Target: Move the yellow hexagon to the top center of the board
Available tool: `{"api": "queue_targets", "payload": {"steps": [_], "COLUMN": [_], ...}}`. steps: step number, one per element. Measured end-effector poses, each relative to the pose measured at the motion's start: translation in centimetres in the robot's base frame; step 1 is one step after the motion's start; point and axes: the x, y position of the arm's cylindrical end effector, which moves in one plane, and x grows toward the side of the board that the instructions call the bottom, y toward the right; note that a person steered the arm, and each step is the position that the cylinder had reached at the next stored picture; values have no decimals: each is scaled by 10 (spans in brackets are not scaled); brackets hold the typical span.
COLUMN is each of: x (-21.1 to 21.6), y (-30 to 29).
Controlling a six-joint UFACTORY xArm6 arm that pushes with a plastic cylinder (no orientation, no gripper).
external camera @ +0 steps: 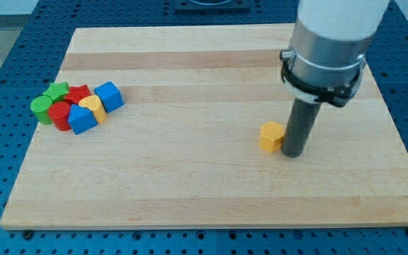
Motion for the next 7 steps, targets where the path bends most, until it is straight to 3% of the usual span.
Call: {"api": "queue_targets", "payload": {"steps": [3, 7], "x": [-14, -62], "y": [-55, -118]}}
